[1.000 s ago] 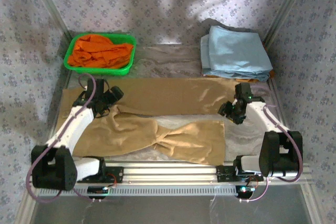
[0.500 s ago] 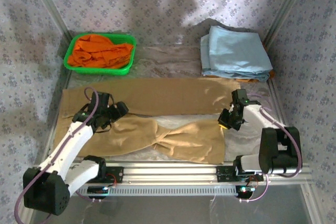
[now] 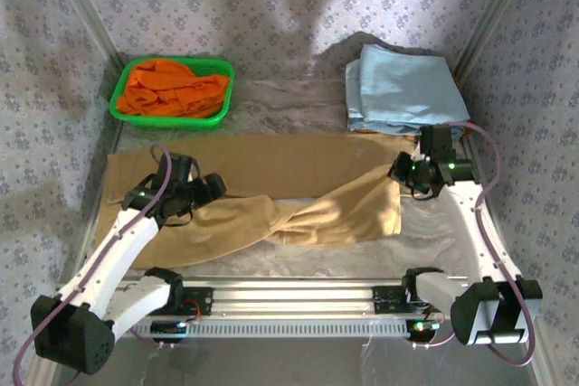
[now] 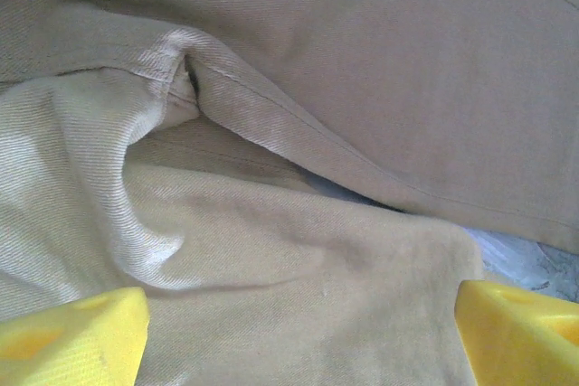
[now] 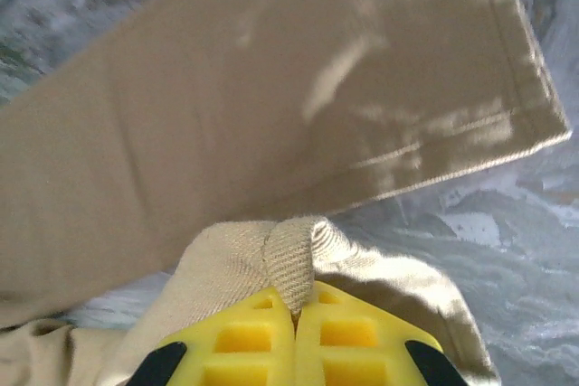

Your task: Fold and stack the trousers

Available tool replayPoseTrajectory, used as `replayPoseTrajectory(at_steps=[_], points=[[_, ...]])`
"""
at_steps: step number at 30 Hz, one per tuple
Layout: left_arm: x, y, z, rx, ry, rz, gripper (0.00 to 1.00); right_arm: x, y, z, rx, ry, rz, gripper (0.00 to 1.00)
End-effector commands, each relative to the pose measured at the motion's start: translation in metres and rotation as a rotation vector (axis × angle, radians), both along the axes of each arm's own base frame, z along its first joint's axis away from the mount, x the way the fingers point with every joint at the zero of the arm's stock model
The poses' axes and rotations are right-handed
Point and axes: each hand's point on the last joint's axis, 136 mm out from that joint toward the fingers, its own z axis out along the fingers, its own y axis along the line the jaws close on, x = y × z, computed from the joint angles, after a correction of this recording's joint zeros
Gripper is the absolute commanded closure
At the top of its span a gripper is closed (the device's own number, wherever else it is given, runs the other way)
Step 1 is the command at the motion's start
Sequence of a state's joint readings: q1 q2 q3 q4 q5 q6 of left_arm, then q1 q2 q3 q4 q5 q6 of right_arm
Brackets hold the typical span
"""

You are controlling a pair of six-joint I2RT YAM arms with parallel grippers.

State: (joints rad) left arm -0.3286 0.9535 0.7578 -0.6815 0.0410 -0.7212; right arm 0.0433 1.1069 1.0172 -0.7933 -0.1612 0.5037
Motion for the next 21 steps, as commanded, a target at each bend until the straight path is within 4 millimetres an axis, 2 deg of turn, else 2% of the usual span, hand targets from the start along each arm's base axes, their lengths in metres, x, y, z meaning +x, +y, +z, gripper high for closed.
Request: replayPoseTrajectory(at_steps=[1,5,10,12,13,15,16,18,20,21], points=[[0.001,-0.007,0.007,-0.004,-0.001,-0.038,0.13,0.021,0.002,0.030,-0.046,-0.058,0.022,1.00],[0.003,-0.008,0.007,-0.003,-0.001,-0.044,0.13,0.071,0.026,0.073,-0.072,-0.165,0.080,1.00],[0.006,-0.010,0.009,-0.005,-0.006,-0.048,0.13,0.129,0.042,0.126,-0.074,-0.287,0.121,1.00],[0.007,-0.010,0.010,-0.007,-0.008,-0.049,0.13,0.140,0.048,0.155,-0.066,-0.360,0.143,1.00],[0.007,-0.010,0.011,-0.007,-0.010,-0.045,0.13,0.141,0.050,0.170,-0.064,-0.403,0.159,1.00],[0.006,-0.009,0.010,-0.006,-0.012,-0.042,0.13,0.134,0.050,0.187,-0.072,-0.472,0.173,1.00],[0.010,-0.010,0.014,-0.017,-0.041,-0.038,0.13,0.126,0.047,0.189,-0.088,-0.507,0.185,1.00],[0.010,-0.010,0.014,-0.032,-0.064,-0.033,0.14,0.108,0.035,0.173,-0.128,-0.540,0.155,1.00],[0.009,-0.013,0.013,-0.061,-0.097,-0.034,0.14,0.082,0.010,0.133,-0.151,-0.498,0.061,0.99],[0.008,-0.014,0.012,-0.076,-0.112,-0.033,0.15,0.066,-0.007,0.095,-0.150,-0.432,-0.013,0.90]])
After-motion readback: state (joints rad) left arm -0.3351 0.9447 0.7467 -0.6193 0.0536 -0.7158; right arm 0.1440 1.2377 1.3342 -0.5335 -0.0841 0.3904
